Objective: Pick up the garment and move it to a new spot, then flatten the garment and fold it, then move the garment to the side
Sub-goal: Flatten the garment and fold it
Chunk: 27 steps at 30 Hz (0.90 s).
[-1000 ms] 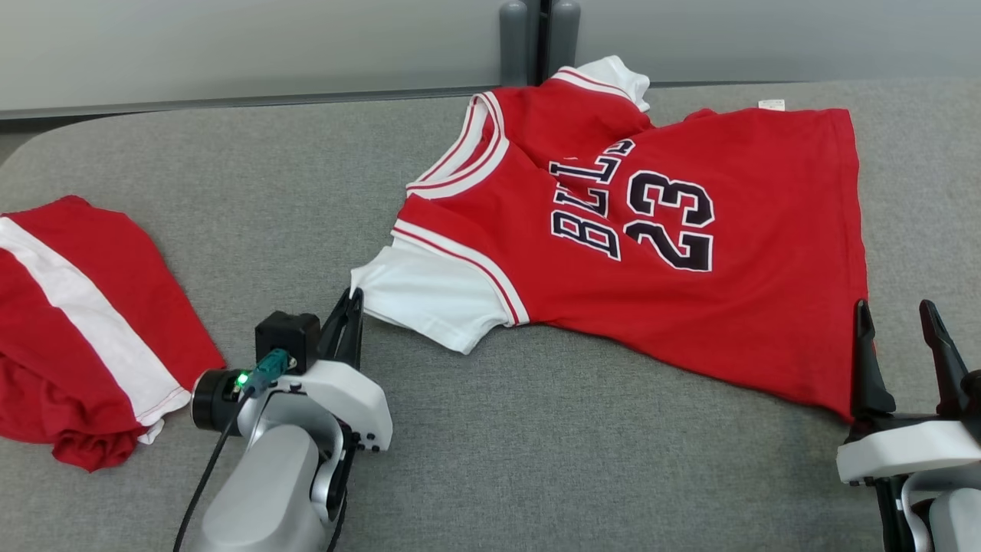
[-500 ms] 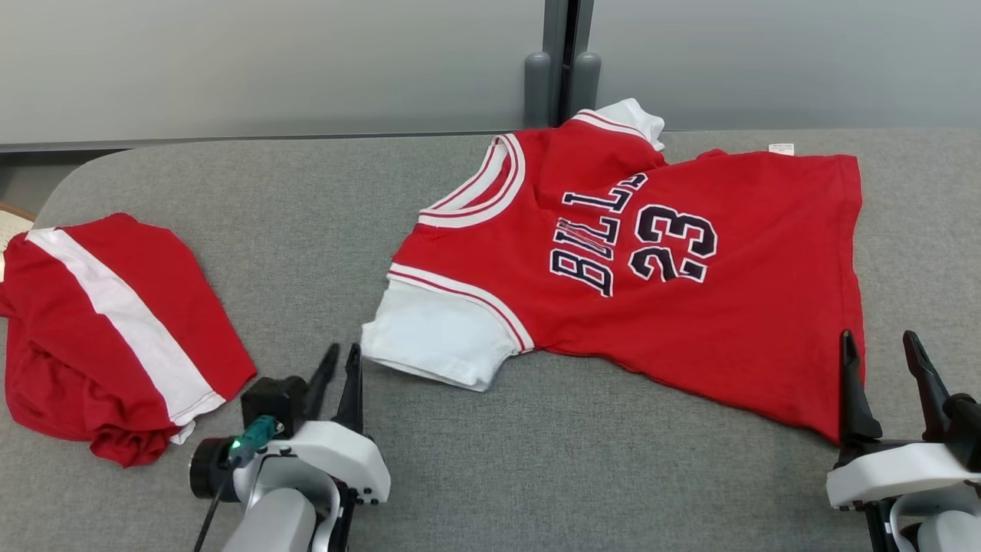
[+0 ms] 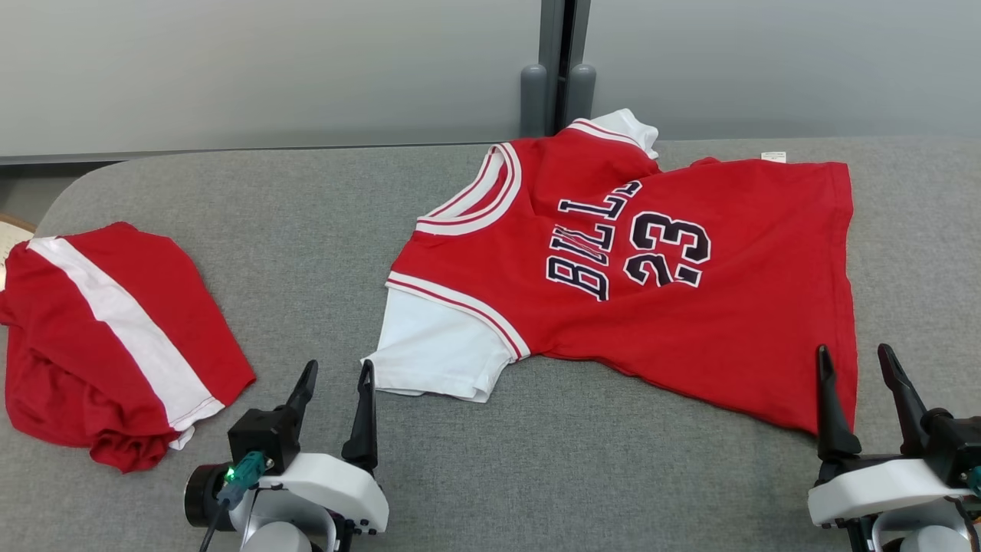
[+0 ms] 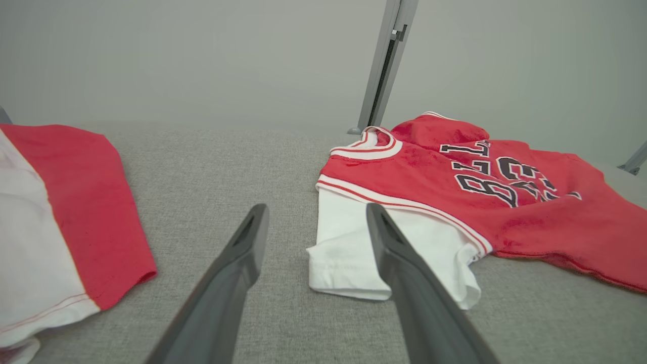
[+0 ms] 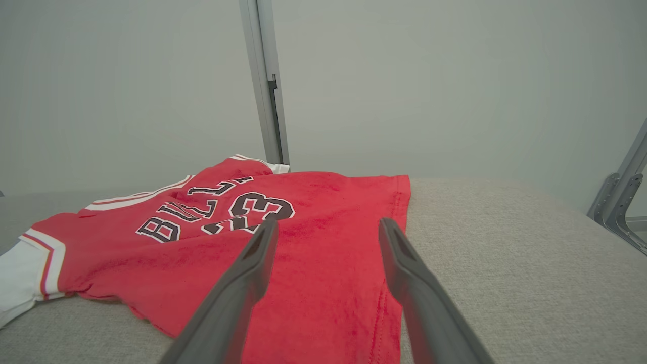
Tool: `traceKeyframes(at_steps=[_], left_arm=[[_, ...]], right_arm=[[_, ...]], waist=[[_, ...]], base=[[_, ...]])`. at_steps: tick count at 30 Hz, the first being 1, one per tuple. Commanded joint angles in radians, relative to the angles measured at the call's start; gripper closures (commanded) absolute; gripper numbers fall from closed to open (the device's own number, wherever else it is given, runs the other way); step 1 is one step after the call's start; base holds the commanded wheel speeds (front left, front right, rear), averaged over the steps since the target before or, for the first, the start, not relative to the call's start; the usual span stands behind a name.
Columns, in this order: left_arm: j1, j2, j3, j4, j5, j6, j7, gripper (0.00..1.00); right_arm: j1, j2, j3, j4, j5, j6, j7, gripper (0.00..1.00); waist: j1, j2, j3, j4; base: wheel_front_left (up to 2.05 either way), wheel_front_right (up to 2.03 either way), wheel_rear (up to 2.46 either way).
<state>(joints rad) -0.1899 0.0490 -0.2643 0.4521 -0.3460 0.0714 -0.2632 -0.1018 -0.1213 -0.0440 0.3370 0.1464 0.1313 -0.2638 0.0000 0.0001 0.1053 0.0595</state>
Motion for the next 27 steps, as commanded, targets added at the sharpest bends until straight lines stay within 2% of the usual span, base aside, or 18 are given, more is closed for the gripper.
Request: traceKeyframes(at_steps=[1, 8, 16, 19, 20, 21, 24, 27], left_arm=[[-0.004, 0.003, -0.004, 0.010, 0.000, -0.005, -0.002, 0.00], [-0.071, 0.004, -0.047, 0.144, 0.012, -0.013, -0.002, 0.00], [-0.186, 0.007, -0.043, 0.322, 0.029, -0.012, -0.002, 0.00], [-0.220, 0.008, -0.052, 0.398, 0.028, -0.031, 0.004, 0.00], [-0.232, 0.007, -0.055, 0.420, 0.024, -0.038, 0.005, 0.75], [-0.242, 0.008, -0.057, 0.437, 0.020, -0.046, 0.005, 1.00], [-0.256, 0.007, -0.058, 0.462, 0.009, -0.060, 0.002, 1.00], [-0.266, 0.005, -0.029, 0.394, -0.007, -0.050, -0.003, 1.00]], right_arm=[[0.002, -0.005, 0.004, -0.005, 0.005, -0.001, -0.001, 0.00], [-0.014, -0.010, 0.018, -0.006, 0.004, -0.001, -0.001, 0.00], [-0.019, -0.015, 0.014, -0.003, 0.007, -0.001, -0.001, 0.00], [-0.009, -0.016, 0.004, 0.004, 0.009, -0.001, 0.000, 0.00], [-0.004, -0.015, 0.000, 0.007, 0.011, -0.001, 0.004, 0.00], [0.003, -0.012, -0.003, 0.013, 0.012, -0.001, 0.008, 0.00], [0.019, 0.001, -0.013, 0.030, 0.025, -0.001, 0.031, 0.00], [0.033, 0.015, -0.008, 0.059, 0.050, -0.001, 0.064, 0.00]], waist=[[0.0000, -0.0001, 0.001, -0.004], [0.0000, -0.0001, 0.021, -0.033], [0.0000, -0.0001, 0.062, -0.073], [0.0000, -0.0001, 0.074, -0.084], [0.0000, -0.0001, 0.076, -0.087], [0.0000, -0.0001, 0.077, -0.089], [0.0000, -0.0001, 0.080, -0.088], [0.0000, -0.0001, 0.080, -0.076]], base=[[0.00, 0.00, 0.00], [0.00, 0.00, 0.00], [0.00, 0.00, 0.00], [0.00, 0.00, 0.00], [0.00, 0.00, 0.00], [0.00, 0.00, 0.00], [0.00, 0.00, 0.00], [0.00, 0.00, 0.00]])
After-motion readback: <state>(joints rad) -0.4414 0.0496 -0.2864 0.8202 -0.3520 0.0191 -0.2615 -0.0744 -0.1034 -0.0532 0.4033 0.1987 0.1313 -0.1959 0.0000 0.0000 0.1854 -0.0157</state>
